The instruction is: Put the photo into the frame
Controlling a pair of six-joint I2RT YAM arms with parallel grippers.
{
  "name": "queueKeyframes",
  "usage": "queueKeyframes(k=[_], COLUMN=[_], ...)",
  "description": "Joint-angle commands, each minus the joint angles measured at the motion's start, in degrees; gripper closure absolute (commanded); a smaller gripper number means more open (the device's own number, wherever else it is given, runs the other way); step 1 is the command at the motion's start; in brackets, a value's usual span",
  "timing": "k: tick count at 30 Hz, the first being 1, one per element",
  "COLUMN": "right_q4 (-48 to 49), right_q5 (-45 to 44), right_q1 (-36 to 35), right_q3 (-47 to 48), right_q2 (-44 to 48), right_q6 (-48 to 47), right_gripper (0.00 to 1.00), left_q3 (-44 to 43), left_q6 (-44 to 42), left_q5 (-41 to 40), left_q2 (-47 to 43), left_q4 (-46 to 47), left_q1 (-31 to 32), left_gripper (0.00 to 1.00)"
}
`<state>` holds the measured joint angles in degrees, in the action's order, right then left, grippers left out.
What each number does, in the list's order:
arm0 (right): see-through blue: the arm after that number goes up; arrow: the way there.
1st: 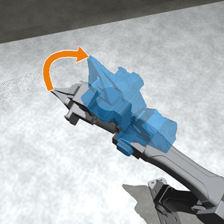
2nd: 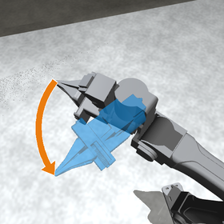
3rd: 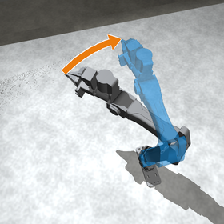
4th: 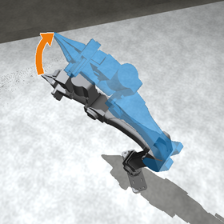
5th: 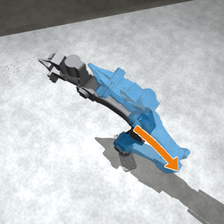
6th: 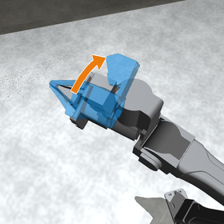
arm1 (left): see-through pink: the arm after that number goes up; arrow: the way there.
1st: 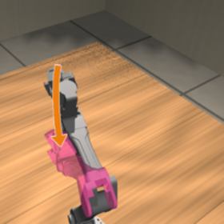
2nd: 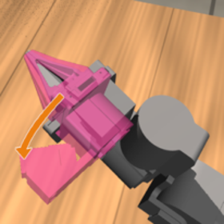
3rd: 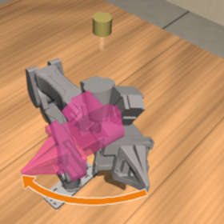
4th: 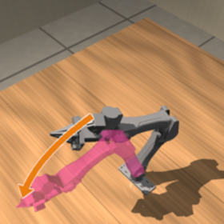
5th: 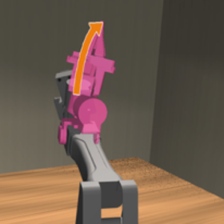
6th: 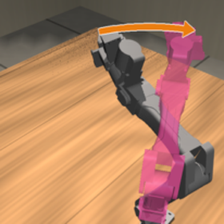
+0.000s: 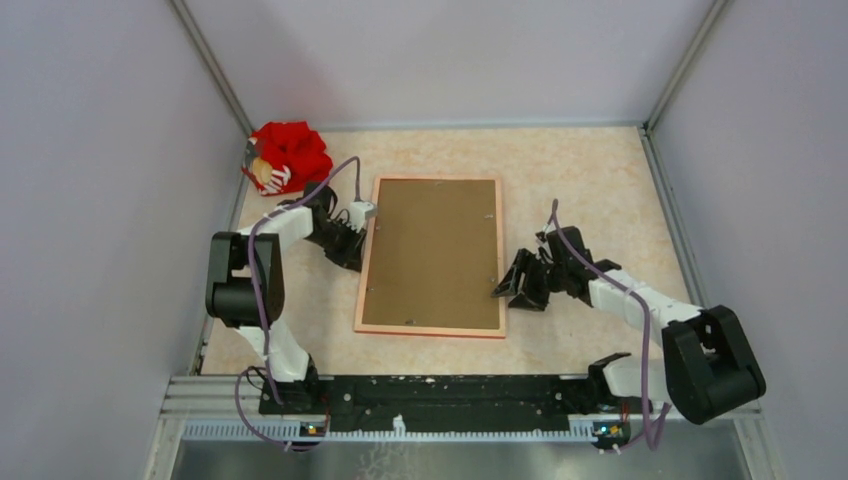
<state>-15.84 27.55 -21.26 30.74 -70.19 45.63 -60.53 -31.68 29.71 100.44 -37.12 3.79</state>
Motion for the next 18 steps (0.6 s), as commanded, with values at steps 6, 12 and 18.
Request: queueKeyframes(k=[6,12,18], right_q4=[4.34,2.07,-2.19], right_q5=[-0.22,-1.40,-2.29], right_q1=[-1.30,-1.41,-1.42], right_q3=[1.81,2.94,5.65], right_q2=[-3.67,-2.68,1.12], right_q6=[0.09,-0.57,-1.26], right_gripper=[0.44,0.44,0.53], left_q3=[1.74,1.65,1.60], left_q6=[-0.25,-0.24,-0.20], left_q5=[0.58,0.39,0.43], left_q2=[0.86,0.77,0.64], left_q4=[-1.70,-1.70,-1.81], left_q1=[0.43,0.43,0.43], left_gripper=[0.76,0.77,0.77])
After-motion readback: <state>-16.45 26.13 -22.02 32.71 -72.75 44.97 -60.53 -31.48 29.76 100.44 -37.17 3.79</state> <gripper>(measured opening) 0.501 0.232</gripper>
